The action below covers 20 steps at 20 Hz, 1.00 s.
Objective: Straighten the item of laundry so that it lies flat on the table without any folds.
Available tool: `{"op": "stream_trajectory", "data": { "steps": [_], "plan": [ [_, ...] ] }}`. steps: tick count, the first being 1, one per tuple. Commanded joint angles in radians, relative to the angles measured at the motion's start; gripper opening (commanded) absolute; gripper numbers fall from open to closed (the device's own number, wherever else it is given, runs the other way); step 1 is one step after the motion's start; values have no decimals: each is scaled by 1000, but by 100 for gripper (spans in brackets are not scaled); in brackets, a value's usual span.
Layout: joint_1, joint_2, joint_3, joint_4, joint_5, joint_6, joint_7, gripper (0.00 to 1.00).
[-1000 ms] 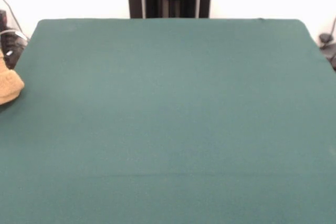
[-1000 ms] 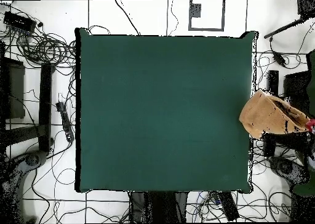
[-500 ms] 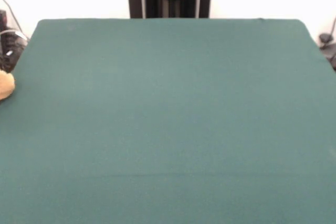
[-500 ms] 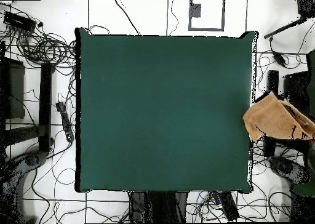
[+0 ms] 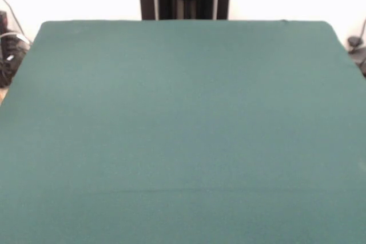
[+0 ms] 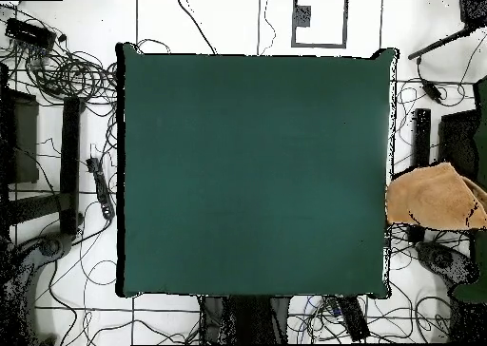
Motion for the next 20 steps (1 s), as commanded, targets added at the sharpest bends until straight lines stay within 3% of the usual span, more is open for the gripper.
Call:
{"op": "stream_trajectory", "data": {
  "steps": [1,20],
  "plan": [
    [1,10,142,113,-39,63,-287,0],
    [-6,71,198,196,-38,-25,-179,0]
  ]
}}
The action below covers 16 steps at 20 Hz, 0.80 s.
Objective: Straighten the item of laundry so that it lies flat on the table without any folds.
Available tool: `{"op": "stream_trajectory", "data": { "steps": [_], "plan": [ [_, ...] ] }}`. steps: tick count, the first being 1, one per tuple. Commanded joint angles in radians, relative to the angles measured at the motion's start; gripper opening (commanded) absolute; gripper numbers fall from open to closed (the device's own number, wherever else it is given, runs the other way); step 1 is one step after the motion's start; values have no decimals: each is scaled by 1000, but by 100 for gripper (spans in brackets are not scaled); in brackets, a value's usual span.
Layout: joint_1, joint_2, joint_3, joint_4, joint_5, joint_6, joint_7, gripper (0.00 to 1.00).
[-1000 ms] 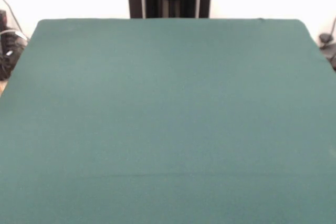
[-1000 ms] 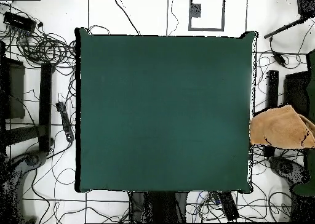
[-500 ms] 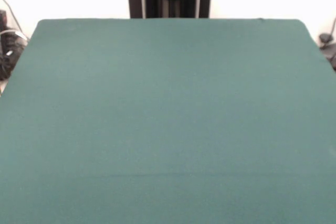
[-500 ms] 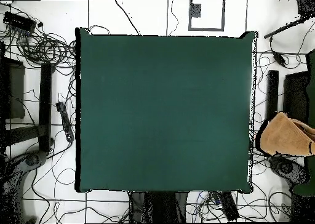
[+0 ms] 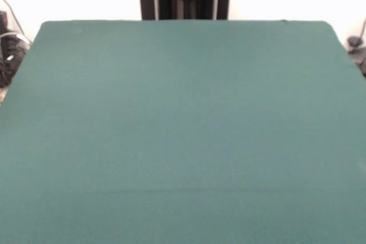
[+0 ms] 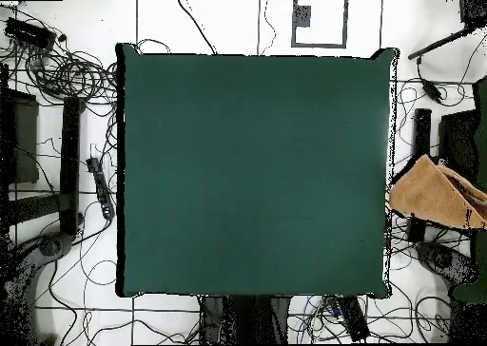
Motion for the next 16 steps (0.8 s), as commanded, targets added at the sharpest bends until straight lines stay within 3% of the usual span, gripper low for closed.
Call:
{"op": "stream_trajectory", "data": {
  "steps": [1,16],
  "plan": [
    [40,72,138,174,-19,-29,-177,0],
    [52,95,155,175,-36,-54,-116,0]
  ]
}}
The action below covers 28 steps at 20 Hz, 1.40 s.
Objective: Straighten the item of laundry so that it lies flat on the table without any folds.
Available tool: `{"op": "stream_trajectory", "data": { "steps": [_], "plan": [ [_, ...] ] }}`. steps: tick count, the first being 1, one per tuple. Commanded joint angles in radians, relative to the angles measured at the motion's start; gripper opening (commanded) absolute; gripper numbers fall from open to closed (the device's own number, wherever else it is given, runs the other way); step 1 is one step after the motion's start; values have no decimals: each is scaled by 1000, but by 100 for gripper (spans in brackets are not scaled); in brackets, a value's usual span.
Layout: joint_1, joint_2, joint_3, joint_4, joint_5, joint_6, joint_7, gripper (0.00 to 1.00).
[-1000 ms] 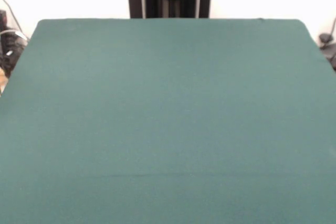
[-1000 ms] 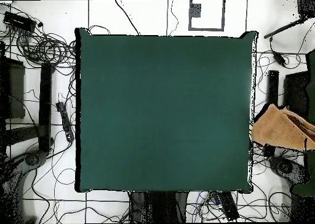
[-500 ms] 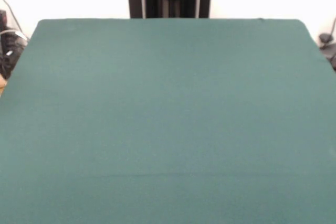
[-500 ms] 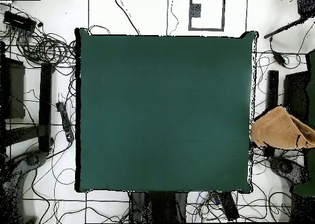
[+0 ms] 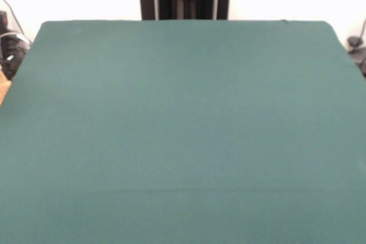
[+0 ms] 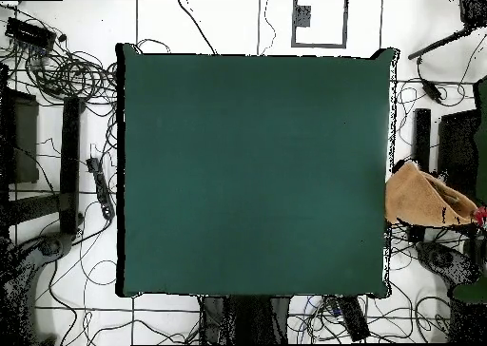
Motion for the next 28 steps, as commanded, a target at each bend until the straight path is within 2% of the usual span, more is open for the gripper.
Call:
{"op": "stream_trajectory", "data": {
  "steps": [1,16,28],
  "plan": [
    [55,47,111,145,-11,-50,-112,0],
    [133,29,83,112,12,11,-33,0],
    [236,6,25,64,20,78,52,0]
  ]
}}
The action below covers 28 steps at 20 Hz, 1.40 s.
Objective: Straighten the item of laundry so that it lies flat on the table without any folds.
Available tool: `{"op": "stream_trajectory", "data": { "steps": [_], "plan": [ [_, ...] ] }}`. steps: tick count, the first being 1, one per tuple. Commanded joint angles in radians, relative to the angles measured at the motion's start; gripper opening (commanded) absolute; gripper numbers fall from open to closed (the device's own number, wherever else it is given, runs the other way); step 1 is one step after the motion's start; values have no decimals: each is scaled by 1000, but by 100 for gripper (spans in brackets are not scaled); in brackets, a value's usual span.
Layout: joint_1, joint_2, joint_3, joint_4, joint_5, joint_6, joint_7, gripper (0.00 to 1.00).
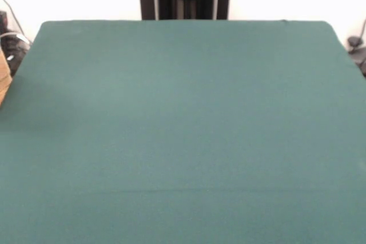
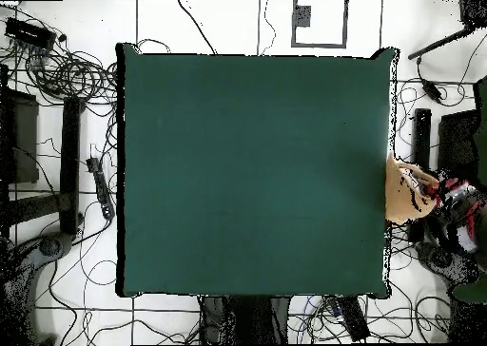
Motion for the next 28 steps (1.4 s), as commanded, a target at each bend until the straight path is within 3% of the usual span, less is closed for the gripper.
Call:
{"op": "stream_trajectory", "data": {
  "steps": [1,13,23,28],
  "plan": [
    [116,5,20,40,25,95,60,0],
    [253,2,-43,-23,60,174,192,0],
    [398,80,-116,-62,129,107,322,0],
    [447,101,-160,-54,164,69,331,0]
  ]
}}
